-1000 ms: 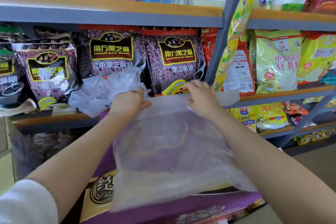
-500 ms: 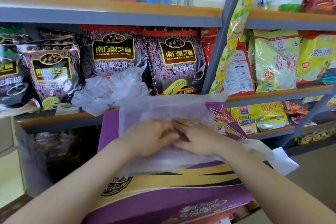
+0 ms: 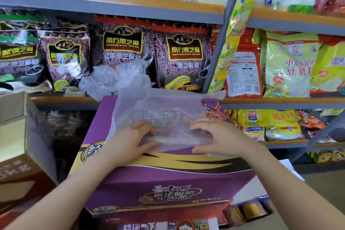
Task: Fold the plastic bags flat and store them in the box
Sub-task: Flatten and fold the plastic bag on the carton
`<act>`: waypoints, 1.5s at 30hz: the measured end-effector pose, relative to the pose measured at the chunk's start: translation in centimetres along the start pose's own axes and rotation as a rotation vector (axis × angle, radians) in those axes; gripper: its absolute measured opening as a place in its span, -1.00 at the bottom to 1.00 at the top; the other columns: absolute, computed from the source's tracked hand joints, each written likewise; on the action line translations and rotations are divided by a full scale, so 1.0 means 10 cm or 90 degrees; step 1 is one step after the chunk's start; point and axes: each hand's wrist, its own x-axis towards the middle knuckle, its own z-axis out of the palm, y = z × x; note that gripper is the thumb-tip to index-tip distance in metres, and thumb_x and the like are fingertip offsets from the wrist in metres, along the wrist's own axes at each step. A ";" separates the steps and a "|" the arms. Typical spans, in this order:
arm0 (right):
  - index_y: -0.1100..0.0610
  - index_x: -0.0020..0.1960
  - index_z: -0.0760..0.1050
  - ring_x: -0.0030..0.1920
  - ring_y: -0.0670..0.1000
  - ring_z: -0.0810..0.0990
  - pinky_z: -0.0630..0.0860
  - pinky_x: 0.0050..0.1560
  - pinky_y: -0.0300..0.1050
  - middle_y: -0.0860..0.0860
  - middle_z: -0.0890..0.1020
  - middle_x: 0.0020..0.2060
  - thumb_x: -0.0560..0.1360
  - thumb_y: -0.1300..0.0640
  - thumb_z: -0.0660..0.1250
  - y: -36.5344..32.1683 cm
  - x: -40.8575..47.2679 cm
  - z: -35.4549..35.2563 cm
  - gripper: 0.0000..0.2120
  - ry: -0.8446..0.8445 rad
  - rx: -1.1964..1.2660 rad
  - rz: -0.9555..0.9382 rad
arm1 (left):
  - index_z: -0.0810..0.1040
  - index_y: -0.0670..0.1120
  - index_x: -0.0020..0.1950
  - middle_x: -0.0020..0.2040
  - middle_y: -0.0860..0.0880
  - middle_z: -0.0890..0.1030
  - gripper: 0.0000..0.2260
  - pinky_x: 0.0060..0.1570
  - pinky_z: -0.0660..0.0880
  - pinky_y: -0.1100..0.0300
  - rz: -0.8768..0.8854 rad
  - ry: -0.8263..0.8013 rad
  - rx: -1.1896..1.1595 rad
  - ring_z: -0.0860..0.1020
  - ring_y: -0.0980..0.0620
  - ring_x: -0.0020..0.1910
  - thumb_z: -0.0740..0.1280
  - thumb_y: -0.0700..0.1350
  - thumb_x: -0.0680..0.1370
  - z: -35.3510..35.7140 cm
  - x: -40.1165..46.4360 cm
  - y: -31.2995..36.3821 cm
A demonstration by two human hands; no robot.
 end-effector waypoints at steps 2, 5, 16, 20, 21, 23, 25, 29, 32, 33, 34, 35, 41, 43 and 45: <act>-0.02 0.18 0.50 0.19 -0.08 0.45 0.39 0.08 -0.15 -0.13 0.54 0.15 0.49 -0.13 0.27 0.05 -0.05 0.01 -0.68 0.043 -0.044 -0.015 | 0.53 -0.05 0.09 0.09 0.04 0.55 -0.48 0.09 0.36 0.28 -0.015 0.038 -0.015 0.51 0.08 0.09 0.06 0.27 0.39 0.03 -0.04 0.04; 0.03 -0.18 0.43 -0.10 0.03 0.50 0.32 -0.24 -0.08 -0.12 0.47 -0.28 0.56 0.01 0.19 0.07 -0.11 0.01 -0.82 0.108 -0.054 -0.031 | 0.57 -0.08 0.09 0.04 -0.02 0.60 -0.67 -0.04 0.33 0.39 -0.050 0.095 -0.034 0.51 0.15 -0.01 0.19 0.06 0.47 0.04 -0.10 0.06; 0.12 0.04 0.58 -0.09 0.07 0.58 0.41 -0.23 -0.11 0.03 0.65 -0.11 0.52 0.28 0.23 0.38 -0.34 0.00 -0.81 0.299 0.044 0.109 | 0.43 -0.06 0.28 0.23 -0.07 0.51 -0.64 0.02 0.47 0.03 -0.278 0.111 0.177 0.50 -0.15 0.14 0.18 -0.30 0.50 0.00 -0.03 0.23; 0.19 -0.03 0.54 -0.14 0.00 0.53 0.32 -0.28 -0.46 0.02 0.60 -0.15 0.50 0.27 0.28 0.47 -0.39 0.20 -0.91 0.353 0.209 0.163 | 0.44 -0.02 0.29 0.23 -0.04 0.51 -0.68 0.07 0.47 0.04 -0.142 0.098 0.124 0.49 -0.12 0.18 0.27 -0.10 0.53 0.23 0.21 0.72; 0.19 -0.03 0.52 -0.13 0.00 0.52 0.32 -0.27 -0.47 0.01 0.56 -0.14 0.49 0.26 0.30 0.48 -0.39 0.25 -0.93 0.369 0.238 0.183 | 0.46 -0.02 0.26 0.20 -0.04 0.52 -0.71 0.05 0.47 0.04 -0.124 0.089 0.114 0.49 -0.10 0.17 0.27 -0.06 0.54 0.30 0.27 0.78; 0.17 0.05 0.47 -0.10 -0.03 0.48 0.33 -0.23 -0.42 0.00 0.49 -0.06 0.48 0.23 0.33 0.54 -0.40 0.32 -0.84 0.384 0.256 0.214 | 0.51 -0.05 0.18 0.13 -0.05 0.54 -0.78 0.02 0.48 0.03 -0.117 0.092 0.105 0.49 -0.09 0.14 0.26 -0.06 0.55 0.40 0.36 0.82; 0.15 0.07 0.46 -0.08 -0.01 0.49 0.38 -0.15 -0.29 -0.01 0.45 0.00 0.48 0.27 0.31 0.63 -0.45 0.34 -0.82 0.365 0.236 0.239 | 0.54 -0.09 0.11 0.08 -0.08 0.56 -0.83 -0.02 0.48 0.01 -0.128 0.117 0.098 0.50 -0.12 0.10 0.23 -0.16 0.55 0.44 0.37 0.79; 0.18 -0.13 0.48 -0.09 0.05 0.49 0.45 -0.07 -0.06 0.02 0.48 -0.10 0.46 0.41 0.22 0.76 -0.60 0.24 -0.83 0.407 0.166 0.233 | 0.53 -0.19 -0.04 -0.05 -0.17 0.58 -0.86 -0.15 0.46 0.00 -0.143 0.138 0.142 0.52 -0.20 -0.01 0.20 -0.30 0.49 0.46 0.34 0.74; 0.15 -0.12 0.43 -0.07 0.08 0.49 0.37 -0.16 -0.09 0.06 0.51 -0.08 0.45 0.44 0.17 0.74 -0.61 0.13 -0.79 0.432 0.149 0.241 | 0.53 -0.18 0.00 -0.02 -0.17 0.60 -0.82 -0.19 0.39 0.06 -0.164 0.151 0.155 0.52 -0.18 0.01 0.18 -0.30 0.50 0.45 0.33 0.75; 0.15 -0.05 0.45 -0.01 0.11 0.49 0.38 -0.13 -0.07 0.07 0.51 -0.02 0.45 0.43 0.17 0.72 -0.59 0.12 -0.78 0.385 0.109 0.258 | 0.54 -0.16 0.06 0.03 -0.15 0.60 -0.79 -0.15 0.41 0.06 -0.159 0.150 0.139 0.53 -0.17 0.03 0.19 -0.31 0.51 0.45 0.32 0.74; 0.14 0.06 0.45 0.09 0.13 0.47 0.41 -0.02 -0.03 0.07 0.50 0.07 0.45 0.40 0.19 0.68 -0.58 0.12 -0.74 0.317 0.039 0.279 | 0.53 -0.13 0.12 0.08 -0.13 0.60 -0.75 -0.09 0.44 0.06 -0.148 0.147 0.115 0.53 -0.16 0.07 0.20 -0.31 0.51 0.44 0.29 0.73; 0.11 0.16 0.43 0.20 0.13 0.41 0.38 0.14 0.00 0.06 0.46 0.18 0.45 0.33 0.24 0.63 -0.58 0.12 -0.68 0.261 -0.036 0.283 | 0.51 -0.11 0.19 0.14 -0.11 0.58 -0.72 -0.01 0.46 0.07 -0.135 0.146 0.088 0.52 -0.14 0.12 0.23 -0.30 0.51 0.42 0.25 0.71; 0.09 0.20 0.48 0.24 0.12 0.45 0.34 0.27 0.01 0.04 0.51 0.19 0.44 0.20 0.35 0.02 -0.32 0.26 -0.67 0.287 -0.178 -0.028 | 0.47 -0.16 0.25 0.22 -0.16 0.51 -0.61 0.16 0.37 0.02 -0.190 0.285 0.080 0.45 -0.21 0.20 0.41 -0.18 0.45 0.21 -0.15 0.50; 0.06 0.23 0.44 0.23 0.08 0.45 0.34 0.25 0.00 0.01 0.51 0.19 0.53 0.16 0.25 -0.13 -0.17 0.29 -0.73 0.232 -0.140 -0.038 | 0.46 -0.18 0.26 0.23 -0.21 0.48 -0.57 0.20 0.33 -0.05 -0.312 0.320 0.090 0.41 -0.26 0.22 0.44 -0.15 0.42 0.14 -0.27 0.33; 0.04 0.16 0.46 0.14 0.08 0.51 0.41 0.08 -0.03 -0.01 0.56 0.10 0.55 0.14 0.18 -0.21 -0.03 0.31 -0.79 0.218 -0.135 -0.025 | 0.43 -0.20 0.29 0.26 -0.25 0.42 -0.52 0.24 0.28 -0.08 -0.444 0.306 0.066 0.35 -0.28 0.25 0.44 -0.08 0.43 0.08 -0.37 0.20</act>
